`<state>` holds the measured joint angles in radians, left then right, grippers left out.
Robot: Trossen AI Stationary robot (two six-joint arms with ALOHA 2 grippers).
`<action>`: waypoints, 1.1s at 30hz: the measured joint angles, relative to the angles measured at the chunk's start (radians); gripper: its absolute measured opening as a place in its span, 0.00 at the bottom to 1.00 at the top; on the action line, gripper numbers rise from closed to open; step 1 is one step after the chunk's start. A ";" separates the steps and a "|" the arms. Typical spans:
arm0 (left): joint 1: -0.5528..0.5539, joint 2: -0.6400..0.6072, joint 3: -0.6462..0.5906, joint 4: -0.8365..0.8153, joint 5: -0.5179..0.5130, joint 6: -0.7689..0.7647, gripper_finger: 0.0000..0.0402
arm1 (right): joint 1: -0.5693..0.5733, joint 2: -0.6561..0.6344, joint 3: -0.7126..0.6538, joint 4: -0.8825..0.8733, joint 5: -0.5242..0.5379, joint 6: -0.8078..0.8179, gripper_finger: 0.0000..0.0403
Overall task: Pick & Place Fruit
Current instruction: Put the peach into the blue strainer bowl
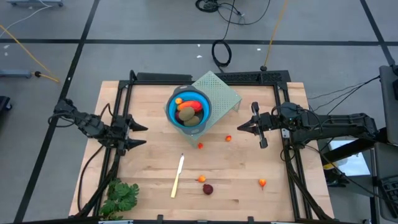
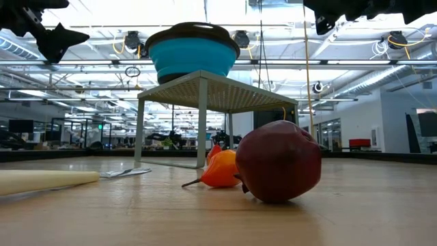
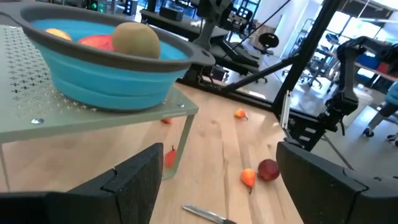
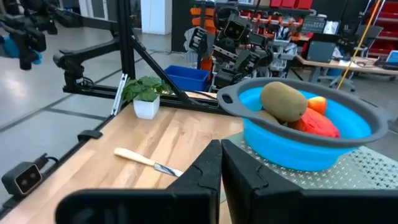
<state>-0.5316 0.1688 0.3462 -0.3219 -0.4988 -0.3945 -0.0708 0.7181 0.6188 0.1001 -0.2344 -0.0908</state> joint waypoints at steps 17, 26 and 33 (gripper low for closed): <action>0.000 0.000 0.000 -0.005 0.000 -0.002 0.78 | 0.018 0.000 0.000 -0.092 -0.006 0.150 0.01; 0.000 0.000 0.000 -0.034 0.000 -0.006 0.78 | 0.099 0.065 0.000 -0.230 -0.001 0.181 0.01; 0.000 0.000 0.000 -0.036 0.000 0.000 0.78 | 0.119 0.221 0.000 -0.279 0.058 0.128 0.01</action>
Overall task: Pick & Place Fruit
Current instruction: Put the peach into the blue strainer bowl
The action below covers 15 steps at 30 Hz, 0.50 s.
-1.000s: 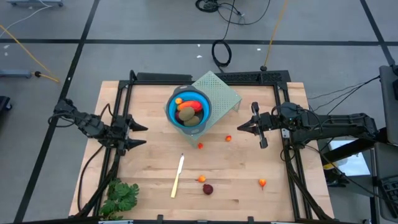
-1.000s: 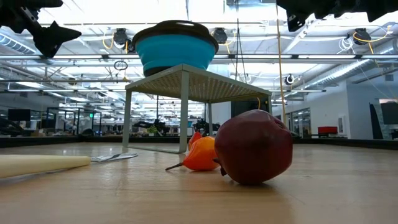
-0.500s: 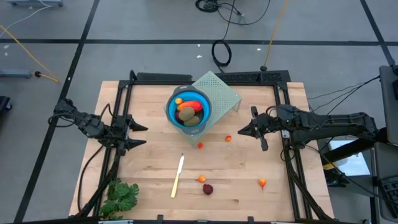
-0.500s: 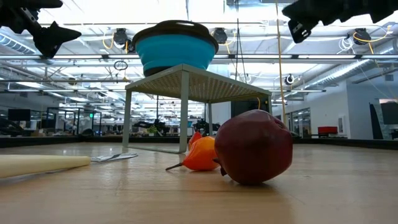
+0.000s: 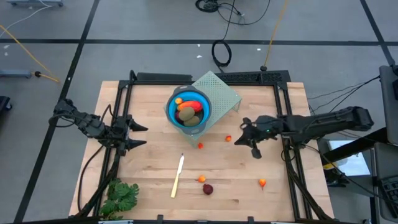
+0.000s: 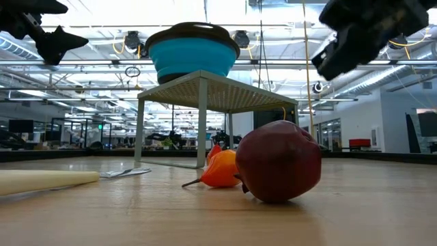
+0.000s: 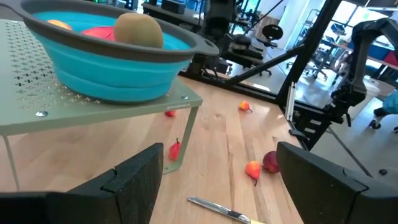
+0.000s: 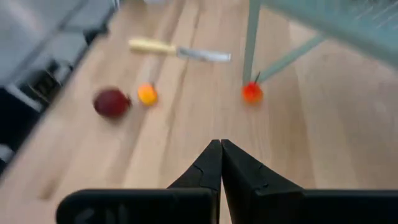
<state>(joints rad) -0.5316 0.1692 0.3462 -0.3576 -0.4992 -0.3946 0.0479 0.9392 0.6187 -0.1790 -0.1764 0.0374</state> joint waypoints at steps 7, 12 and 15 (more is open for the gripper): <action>0.000 0.000 0.000 0.002 0.000 -0.005 0.78 | 0.000 0.149 0.000 -0.033 0.015 -0.129 0.01; 0.000 0.000 0.000 0.002 0.000 -0.007 0.78 | -0.010 0.219 0.000 -0.025 0.048 -0.215 0.05; 0.000 0.000 0.000 0.002 0.000 -0.012 0.78 | -0.026 0.246 0.000 -0.019 0.049 -0.261 0.11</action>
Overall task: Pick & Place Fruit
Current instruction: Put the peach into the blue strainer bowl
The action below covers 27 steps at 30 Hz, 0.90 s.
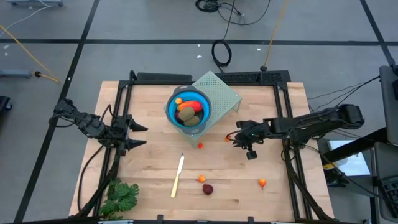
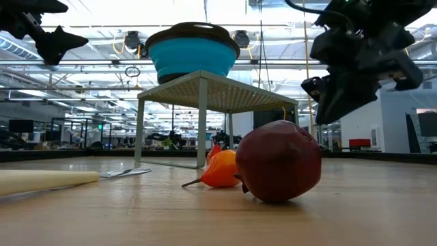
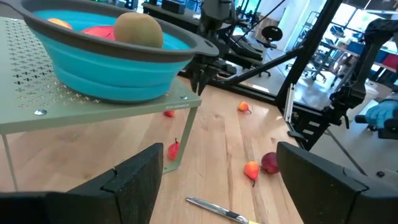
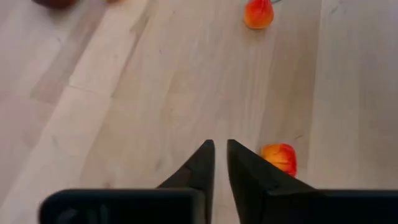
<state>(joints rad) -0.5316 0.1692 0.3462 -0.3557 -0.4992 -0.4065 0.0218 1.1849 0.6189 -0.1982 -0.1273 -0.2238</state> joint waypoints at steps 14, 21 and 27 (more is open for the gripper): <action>0.000 0.000 0.000 0.001 0.000 -0.030 0.78 | -0.074 0.078 0.000 0.016 0.000 -0.255 0.44; 0.000 0.000 0.000 0.007 0.000 -0.029 0.78 | -0.103 0.146 0.000 0.112 -0.003 -0.294 0.55; 0.000 0.000 0.001 0.009 0.000 -0.029 0.78 | -0.131 0.184 0.000 0.119 -0.006 -0.320 0.59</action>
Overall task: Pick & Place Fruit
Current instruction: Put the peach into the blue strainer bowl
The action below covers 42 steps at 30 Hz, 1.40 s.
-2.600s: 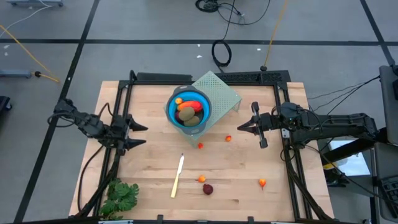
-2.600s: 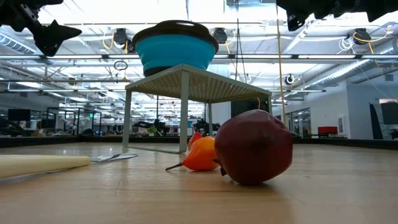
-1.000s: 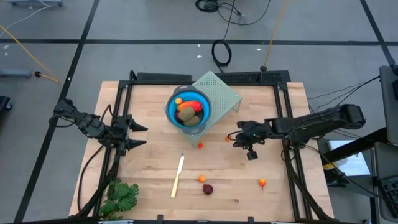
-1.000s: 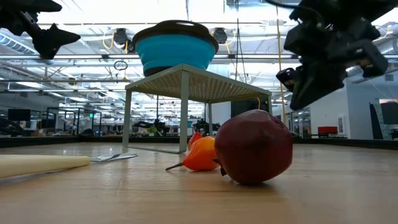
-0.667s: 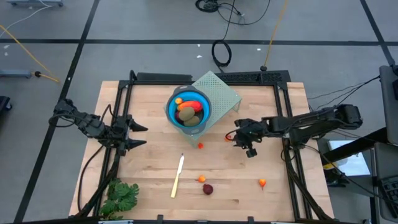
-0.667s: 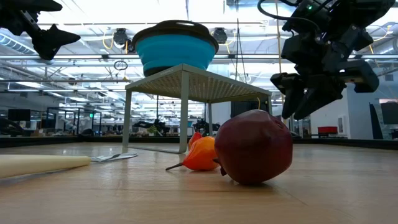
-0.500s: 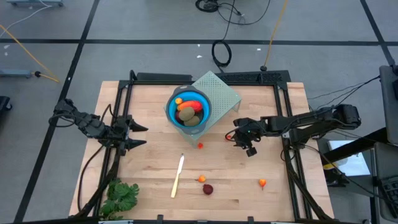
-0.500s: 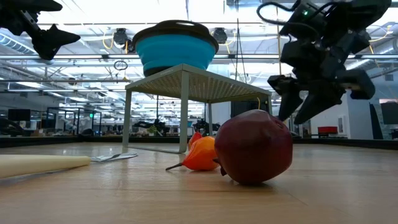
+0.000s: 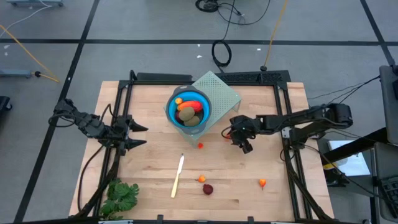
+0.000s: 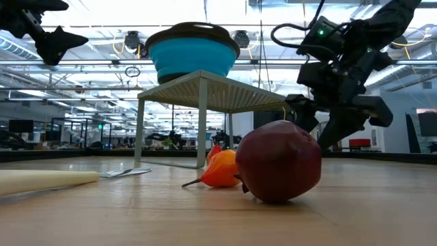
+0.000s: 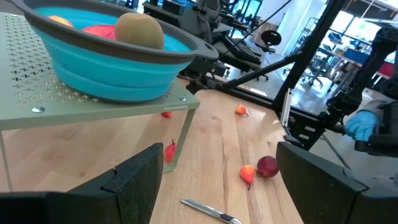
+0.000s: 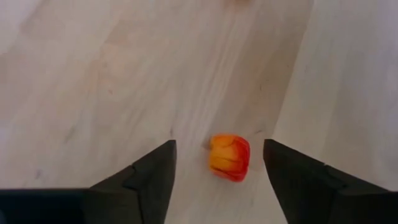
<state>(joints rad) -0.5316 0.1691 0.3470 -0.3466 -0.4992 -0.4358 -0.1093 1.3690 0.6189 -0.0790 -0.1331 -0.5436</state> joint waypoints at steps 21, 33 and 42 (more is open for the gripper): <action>0.000 0.000 0.000 0.000 0.000 0.003 0.78 | -0.067 0.023 0.000 0.039 -0.028 0.005 0.60; 0.000 0.000 0.000 0.000 0.000 -0.013 0.78 | -0.063 0.124 0.001 0.075 0.024 0.004 0.60; 0.000 0.000 0.000 -0.001 0.000 -0.015 0.78 | -0.062 0.125 0.001 0.095 0.026 0.006 0.58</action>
<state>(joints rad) -0.5316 0.1692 0.3470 -0.3473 -0.4992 -0.4508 -0.1709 1.4940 0.6197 0.0158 -0.1074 -0.5373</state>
